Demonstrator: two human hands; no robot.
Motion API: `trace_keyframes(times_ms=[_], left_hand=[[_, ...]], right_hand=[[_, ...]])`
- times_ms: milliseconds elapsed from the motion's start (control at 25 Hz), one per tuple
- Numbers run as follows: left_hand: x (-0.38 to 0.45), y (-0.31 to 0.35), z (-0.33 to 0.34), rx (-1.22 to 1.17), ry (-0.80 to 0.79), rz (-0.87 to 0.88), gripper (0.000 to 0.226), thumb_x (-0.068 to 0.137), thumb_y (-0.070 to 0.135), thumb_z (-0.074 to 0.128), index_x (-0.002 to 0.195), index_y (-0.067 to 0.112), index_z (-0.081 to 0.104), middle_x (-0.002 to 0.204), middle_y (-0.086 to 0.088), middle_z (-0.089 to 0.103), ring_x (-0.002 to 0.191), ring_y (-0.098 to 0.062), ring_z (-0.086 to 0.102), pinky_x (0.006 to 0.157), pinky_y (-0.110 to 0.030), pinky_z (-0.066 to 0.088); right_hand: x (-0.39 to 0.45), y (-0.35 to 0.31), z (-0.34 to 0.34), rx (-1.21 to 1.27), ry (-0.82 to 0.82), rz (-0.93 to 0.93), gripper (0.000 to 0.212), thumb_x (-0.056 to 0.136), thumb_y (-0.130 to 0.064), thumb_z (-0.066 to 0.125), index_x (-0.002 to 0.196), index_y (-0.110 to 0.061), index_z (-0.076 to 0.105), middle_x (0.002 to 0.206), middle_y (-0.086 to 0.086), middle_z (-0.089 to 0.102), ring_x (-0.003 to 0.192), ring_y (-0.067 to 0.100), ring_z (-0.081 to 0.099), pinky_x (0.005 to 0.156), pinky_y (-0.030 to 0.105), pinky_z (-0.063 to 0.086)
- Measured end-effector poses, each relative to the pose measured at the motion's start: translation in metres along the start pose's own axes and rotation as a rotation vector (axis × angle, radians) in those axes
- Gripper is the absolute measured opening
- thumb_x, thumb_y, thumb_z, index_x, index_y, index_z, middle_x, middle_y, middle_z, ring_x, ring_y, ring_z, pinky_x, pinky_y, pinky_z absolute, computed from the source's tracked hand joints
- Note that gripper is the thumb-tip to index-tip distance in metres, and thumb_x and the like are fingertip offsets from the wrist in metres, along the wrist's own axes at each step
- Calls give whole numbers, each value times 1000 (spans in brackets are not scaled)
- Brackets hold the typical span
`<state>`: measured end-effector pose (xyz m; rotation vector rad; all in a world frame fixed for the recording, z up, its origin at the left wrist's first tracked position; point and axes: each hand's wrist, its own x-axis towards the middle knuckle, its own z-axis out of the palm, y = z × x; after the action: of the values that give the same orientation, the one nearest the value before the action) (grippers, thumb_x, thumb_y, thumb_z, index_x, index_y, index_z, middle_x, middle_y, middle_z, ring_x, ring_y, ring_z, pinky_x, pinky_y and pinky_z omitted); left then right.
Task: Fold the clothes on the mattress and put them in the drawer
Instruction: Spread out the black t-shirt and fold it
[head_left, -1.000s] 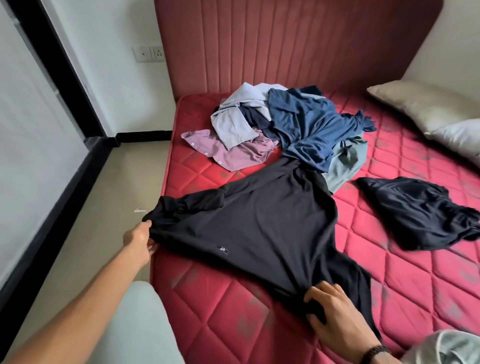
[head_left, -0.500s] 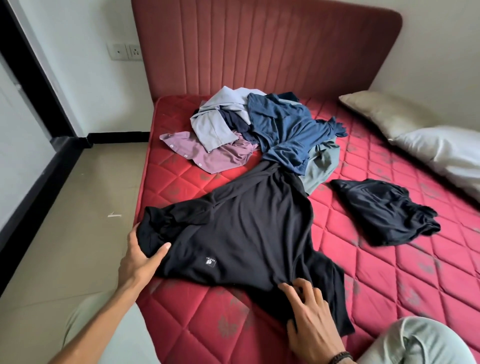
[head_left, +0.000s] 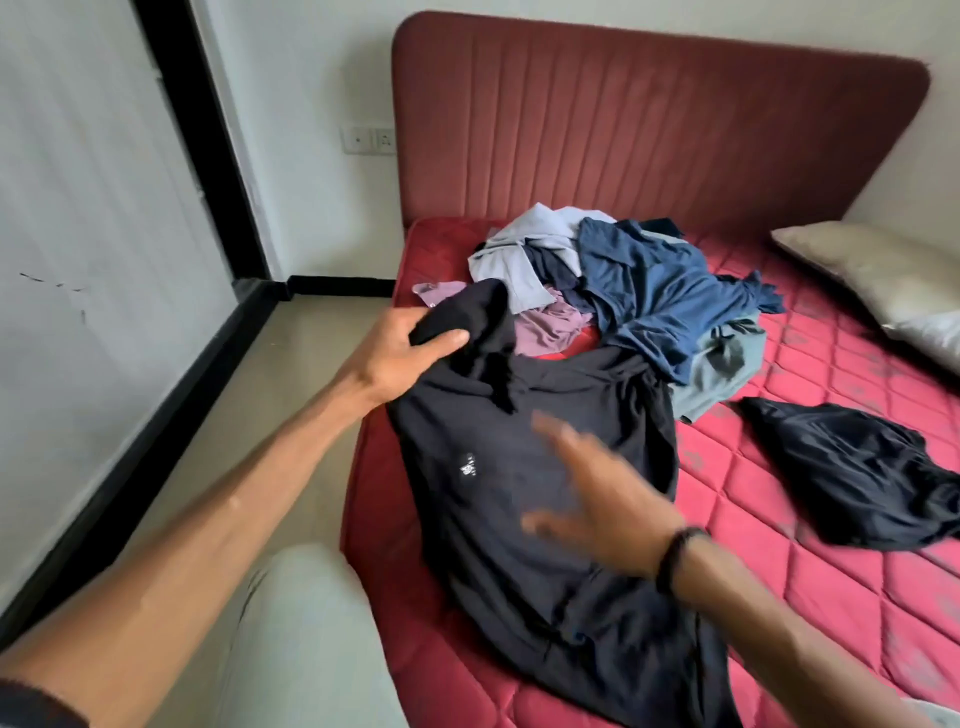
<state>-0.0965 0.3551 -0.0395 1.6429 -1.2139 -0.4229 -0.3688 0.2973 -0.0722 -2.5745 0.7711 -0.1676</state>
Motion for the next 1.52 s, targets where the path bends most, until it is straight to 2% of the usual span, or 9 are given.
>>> trace_keyframes(times_ms=[120,240,440,640,880,1000,1160,1360,1520], left_hand=[[-10,75,-5,-135,-186,154,6,94,10,73,90,15,73,77,16,72,72,2,63,67,-15,50],[-12,107,-13,-258,-59,243,14,92,22,78,102,14,75,90,-8,74,87,-13,66,78,-32,56],[-33,67,17,-502,-54,9,60,81,36,86,130,28,53,117,2,74,112,-16,69,93,-27,55],[-50,51,27,-389,-131,-237,34,79,24,86,109,11,77,105,-6,79,105,-30,74,94,-35,59],[-32,107,-70,-543,-262,-348,37,95,29,69,127,10,70,123,-10,74,115,-25,71,103,-35,54],[-26,131,-50,-649,-140,-379,38,94,13,70,131,20,65,114,-8,75,100,-23,72,90,-34,56],[-23,154,10,-805,-28,-398,23,95,3,62,107,20,71,90,-5,70,72,-16,66,64,-24,58],[-9,211,34,-483,-120,113,47,81,23,82,126,13,70,113,-5,77,100,-13,74,90,-29,59],[26,236,24,164,19,413,71,55,56,97,116,26,74,90,0,70,92,-15,70,89,-26,55]], right_hand=[[60,-53,-82,19,313,-219,128,63,-38,92,162,-34,11,153,2,46,136,22,44,113,33,38],[91,-92,-140,-136,390,-361,54,76,-27,74,128,-28,63,110,-1,73,105,25,66,84,34,51],[89,-106,-198,15,658,-267,3,75,-21,63,72,-21,61,62,-7,57,68,9,57,60,20,46],[71,-91,-252,-81,755,-130,31,75,-38,77,88,-10,70,74,1,67,77,15,63,64,30,44],[51,-32,-277,-267,821,287,63,62,-70,81,101,-21,74,105,8,71,102,32,67,85,42,57],[50,-55,-259,-361,482,504,63,74,-59,84,110,-10,67,121,20,67,101,37,67,87,42,57],[20,-106,-191,216,-308,179,53,74,-47,90,116,-23,67,101,5,79,89,21,77,75,40,63],[18,-72,-195,456,515,72,32,77,-3,73,109,-5,68,89,12,73,74,14,64,63,30,51],[-7,-71,-279,352,766,126,32,76,0,43,87,-3,72,73,14,66,62,21,60,58,36,50]])
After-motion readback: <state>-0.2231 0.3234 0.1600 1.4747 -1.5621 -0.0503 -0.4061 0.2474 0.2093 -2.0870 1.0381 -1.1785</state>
